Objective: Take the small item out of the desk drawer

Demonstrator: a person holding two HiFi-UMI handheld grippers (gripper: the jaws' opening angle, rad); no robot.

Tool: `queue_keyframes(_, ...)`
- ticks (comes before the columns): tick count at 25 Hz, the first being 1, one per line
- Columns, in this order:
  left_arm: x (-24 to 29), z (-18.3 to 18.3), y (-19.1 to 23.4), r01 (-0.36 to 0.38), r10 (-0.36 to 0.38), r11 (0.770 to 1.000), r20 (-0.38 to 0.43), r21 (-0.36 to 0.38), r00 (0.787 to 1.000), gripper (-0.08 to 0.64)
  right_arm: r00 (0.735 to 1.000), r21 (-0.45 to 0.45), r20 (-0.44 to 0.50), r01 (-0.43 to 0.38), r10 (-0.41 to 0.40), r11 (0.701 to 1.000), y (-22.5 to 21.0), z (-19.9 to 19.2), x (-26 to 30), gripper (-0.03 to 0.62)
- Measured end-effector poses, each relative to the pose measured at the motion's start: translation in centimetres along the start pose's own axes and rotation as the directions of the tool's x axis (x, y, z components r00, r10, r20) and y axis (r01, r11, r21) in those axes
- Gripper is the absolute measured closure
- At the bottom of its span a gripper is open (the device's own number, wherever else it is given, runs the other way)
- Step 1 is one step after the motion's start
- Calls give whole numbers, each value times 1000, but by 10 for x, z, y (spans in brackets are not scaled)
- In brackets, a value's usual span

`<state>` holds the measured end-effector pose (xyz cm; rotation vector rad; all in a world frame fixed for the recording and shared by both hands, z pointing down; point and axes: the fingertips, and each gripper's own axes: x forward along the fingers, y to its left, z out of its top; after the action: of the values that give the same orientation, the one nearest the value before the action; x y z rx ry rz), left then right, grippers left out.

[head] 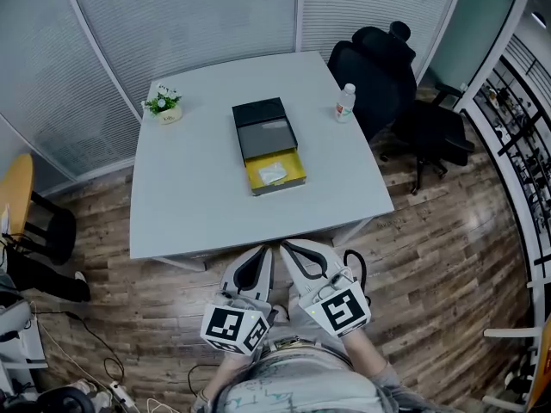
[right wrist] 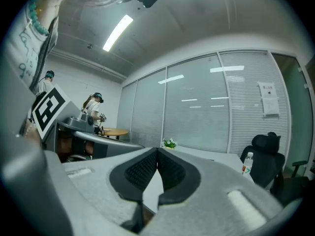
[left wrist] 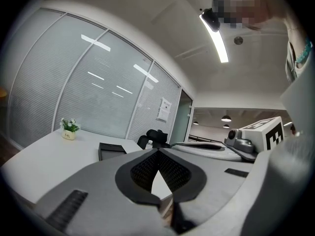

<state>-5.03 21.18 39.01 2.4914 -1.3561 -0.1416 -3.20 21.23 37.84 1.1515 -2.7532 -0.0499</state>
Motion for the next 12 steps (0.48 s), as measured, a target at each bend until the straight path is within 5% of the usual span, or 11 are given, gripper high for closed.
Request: queue_keyframes(12,56,11,41,-60,60,998,-13,-13,998,563,999,16,5,-49,49,999,-49,2,54,589)
